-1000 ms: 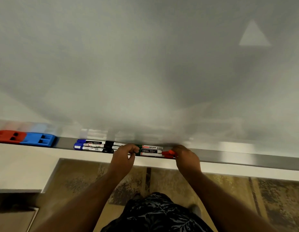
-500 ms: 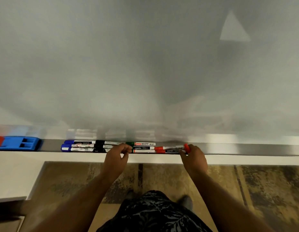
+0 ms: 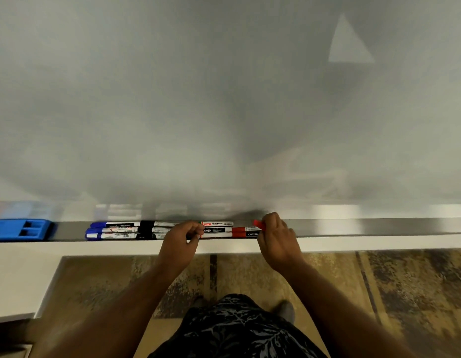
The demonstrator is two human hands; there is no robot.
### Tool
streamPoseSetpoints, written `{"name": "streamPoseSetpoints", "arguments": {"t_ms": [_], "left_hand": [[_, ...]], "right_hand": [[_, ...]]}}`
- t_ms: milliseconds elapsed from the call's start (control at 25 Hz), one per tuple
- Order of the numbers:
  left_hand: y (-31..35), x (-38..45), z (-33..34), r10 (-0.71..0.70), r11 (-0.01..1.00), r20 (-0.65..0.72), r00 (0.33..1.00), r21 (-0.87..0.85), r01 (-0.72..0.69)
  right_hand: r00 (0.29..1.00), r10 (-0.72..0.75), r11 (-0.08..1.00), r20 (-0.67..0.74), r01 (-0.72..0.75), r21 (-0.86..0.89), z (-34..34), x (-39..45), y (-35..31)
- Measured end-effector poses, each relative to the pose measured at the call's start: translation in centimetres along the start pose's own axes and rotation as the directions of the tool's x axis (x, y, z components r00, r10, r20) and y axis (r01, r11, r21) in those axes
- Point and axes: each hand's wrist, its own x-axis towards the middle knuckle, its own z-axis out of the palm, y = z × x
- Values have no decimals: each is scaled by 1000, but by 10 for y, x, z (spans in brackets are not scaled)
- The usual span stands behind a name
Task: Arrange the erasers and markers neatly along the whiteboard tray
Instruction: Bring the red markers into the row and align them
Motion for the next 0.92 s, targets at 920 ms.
{"name": "streamPoseSetpoints", "arguments": {"t_ms": [920], "left_hand": [[-28, -17, -21, -12, 998, 77, 997, 59, 7]], "right_hand": [[986, -93, 988, -141, 74, -132, 46, -10, 10]]}}
